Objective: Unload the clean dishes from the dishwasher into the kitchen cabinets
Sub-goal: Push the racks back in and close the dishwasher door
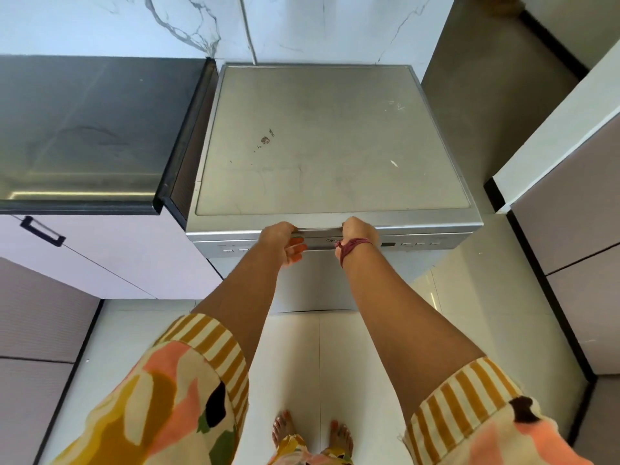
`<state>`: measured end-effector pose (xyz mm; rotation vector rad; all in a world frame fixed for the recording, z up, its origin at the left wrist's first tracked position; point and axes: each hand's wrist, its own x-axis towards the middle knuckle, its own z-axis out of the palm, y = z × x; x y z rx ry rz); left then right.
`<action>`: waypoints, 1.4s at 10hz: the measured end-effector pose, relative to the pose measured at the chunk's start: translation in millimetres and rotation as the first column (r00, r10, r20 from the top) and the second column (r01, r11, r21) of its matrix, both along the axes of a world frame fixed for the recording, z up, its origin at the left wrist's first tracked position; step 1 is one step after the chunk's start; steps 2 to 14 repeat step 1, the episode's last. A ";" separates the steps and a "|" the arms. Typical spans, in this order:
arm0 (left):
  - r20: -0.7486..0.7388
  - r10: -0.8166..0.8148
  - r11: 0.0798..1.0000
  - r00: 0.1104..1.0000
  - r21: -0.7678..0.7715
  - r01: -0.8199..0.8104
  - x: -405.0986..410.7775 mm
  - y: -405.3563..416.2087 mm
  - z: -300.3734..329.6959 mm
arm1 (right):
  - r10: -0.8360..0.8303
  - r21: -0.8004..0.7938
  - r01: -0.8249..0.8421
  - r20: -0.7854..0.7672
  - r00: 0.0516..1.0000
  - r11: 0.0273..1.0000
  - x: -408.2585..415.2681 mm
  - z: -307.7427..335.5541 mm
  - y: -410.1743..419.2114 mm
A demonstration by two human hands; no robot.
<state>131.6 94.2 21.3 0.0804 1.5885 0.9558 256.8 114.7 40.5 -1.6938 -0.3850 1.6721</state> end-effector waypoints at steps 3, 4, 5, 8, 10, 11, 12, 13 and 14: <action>-0.165 -0.125 0.992 0.978 -0.014 0.125 -10.0 0.6 14.8 | -0.054 0.023 0.053 0.032 0.998 0.998 -15.4 16.2 3.1; -0.165 -0.125 0.992 0.978 -0.014 0.125 -10.0 0.6 14.8 | -0.054 0.023 0.053 0.032 0.998 0.998 -15.4 16.2 3.1; -0.165 -0.125 0.992 0.978 -0.014 0.125 -10.0 0.6 14.8 | -0.054 0.023 0.053 0.032 0.998 0.998 -15.4 16.2 3.1; -0.165 -0.125 0.992 0.978 -0.014 0.125 -10.0 0.6 14.8 | -0.054 0.023 0.053 0.032 0.998 0.998 -15.4 16.2 3.1; -0.165 -0.125 0.992 0.978 -0.014 0.125 -10.0 0.6 14.8 | -0.054 0.023 0.053 0.032 0.998 0.998 -15.4 16.2 3.1; -0.165 -0.125 0.992 0.978 -0.014 0.125 -10.0 0.6 14.8 | -0.054 0.023 0.053 0.032 0.998 0.998 -15.4 16.2 3.1; -0.165 -0.125 0.992 0.978 -0.014 0.125 -10.0 0.6 14.8 | -0.054 0.023 0.053 0.032 0.998 0.998 -15.4 16.2 3.1; -0.165 -0.125 0.992 0.978 -0.014 0.125 -10.0 0.6 14.8 | -0.054 0.023 0.053 0.032 0.998 0.998 -15.4 16.2 3.1; -0.165 -0.125 0.992 0.978 -0.014 0.125 -10.0 0.6 14.8 | -0.054 0.023 0.053 0.032 0.998 0.998 -15.4 16.2 3.1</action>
